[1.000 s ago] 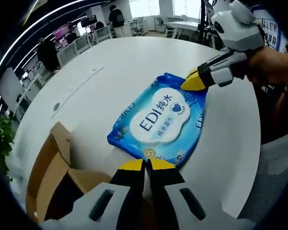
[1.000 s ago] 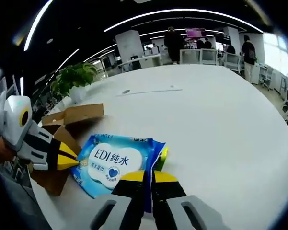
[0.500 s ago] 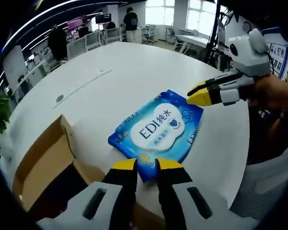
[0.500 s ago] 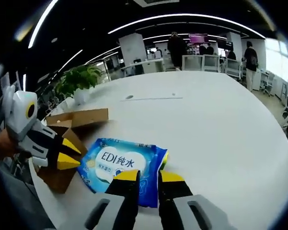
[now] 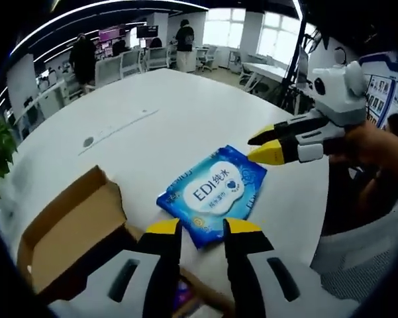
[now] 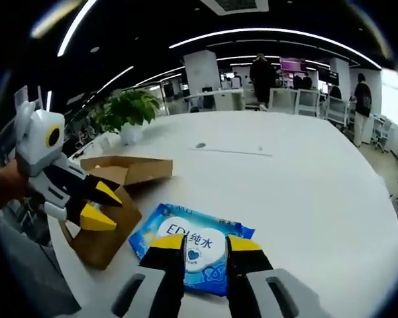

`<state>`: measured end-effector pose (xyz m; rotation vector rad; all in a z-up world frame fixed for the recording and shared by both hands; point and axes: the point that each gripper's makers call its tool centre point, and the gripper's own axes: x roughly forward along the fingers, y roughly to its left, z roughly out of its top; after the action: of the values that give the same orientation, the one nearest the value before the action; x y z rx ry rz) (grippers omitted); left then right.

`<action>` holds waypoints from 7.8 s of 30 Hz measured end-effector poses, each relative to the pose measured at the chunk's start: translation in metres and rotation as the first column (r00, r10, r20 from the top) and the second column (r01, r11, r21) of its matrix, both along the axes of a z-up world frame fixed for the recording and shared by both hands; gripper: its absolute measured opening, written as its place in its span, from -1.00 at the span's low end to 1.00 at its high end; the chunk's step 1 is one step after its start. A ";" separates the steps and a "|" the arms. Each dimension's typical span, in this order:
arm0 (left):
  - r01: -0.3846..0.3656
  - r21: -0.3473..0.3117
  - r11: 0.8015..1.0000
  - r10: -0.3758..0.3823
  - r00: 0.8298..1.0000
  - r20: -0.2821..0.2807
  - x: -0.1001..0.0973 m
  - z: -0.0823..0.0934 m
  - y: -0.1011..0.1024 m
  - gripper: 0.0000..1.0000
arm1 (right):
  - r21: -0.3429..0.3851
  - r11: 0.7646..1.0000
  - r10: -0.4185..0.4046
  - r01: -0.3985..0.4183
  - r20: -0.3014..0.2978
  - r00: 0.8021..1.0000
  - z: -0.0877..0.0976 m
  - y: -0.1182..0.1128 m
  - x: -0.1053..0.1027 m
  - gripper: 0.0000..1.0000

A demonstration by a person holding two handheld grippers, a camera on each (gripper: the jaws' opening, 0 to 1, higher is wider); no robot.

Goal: Operate the shoe box by opening the lid, removing the specified soft item, and placing it in the target area until the item is outside and the box remains undamaged.

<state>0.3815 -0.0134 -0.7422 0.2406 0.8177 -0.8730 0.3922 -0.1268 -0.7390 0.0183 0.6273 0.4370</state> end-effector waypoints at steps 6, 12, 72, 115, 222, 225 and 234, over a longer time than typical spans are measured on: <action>-0.004 -0.012 1.000 0.004 1.000 0.010 -0.001 0.011 0.026 -0.48 | -0.015 0.998 0.069 -0.069 0.024 0.997 0.012 0.017 0.002 -0.59; -0.018 -0.026 1.000 0.018 1.000 0.013 0.001 0.011 0.054 -0.50 | -0.020 0.991 0.134 -0.133 0.034 0.990 0.021 0.039 0.003 -0.57; 0.133 -0.007 0.991 -0.133 0.988 -0.072 -0.019 -0.044 0.116 -0.81 | -0.343 0.634 0.699 -0.693 -0.128 0.703 -0.042 0.228 0.005 -0.85; 0.164 0.002 0.986 -0.164 0.986 0.042 -0.024 0.025 0.128 -1.00 | -0.339 0.666 0.711 -0.664 0.022 0.703 0.030 0.242 0.021 -1.00; 0.702 -0.044 0.711 -0.703 0.712 -0.007 -0.031 0.013 -0.251 -1.00 | -0.301 0.919 0.259 -0.253 -0.022 0.966 0.025 -0.124 0.023 -1.00; 0.703 -0.045 0.709 -0.704 0.710 -0.016 -0.032 0.007 -0.254 -1.00 | -0.303 0.918 0.256 -0.254 -0.035 0.966 0.019 -0.127 0.025 -1.00; 0.706 -0.003 0.708 -0.706 0.708 -0.025 -0.029 -0.020 -0.256 -1.00 | -0.298 0.917 0.250 -0.264 -0.085 0.965 -0.007 -0.139 0.031 -1.00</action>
<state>0.3522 -0.2691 -0.7622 0.5776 0.7505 -1.6074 0.4233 -0.2656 -0.7461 -0.3565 0.7409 0.5903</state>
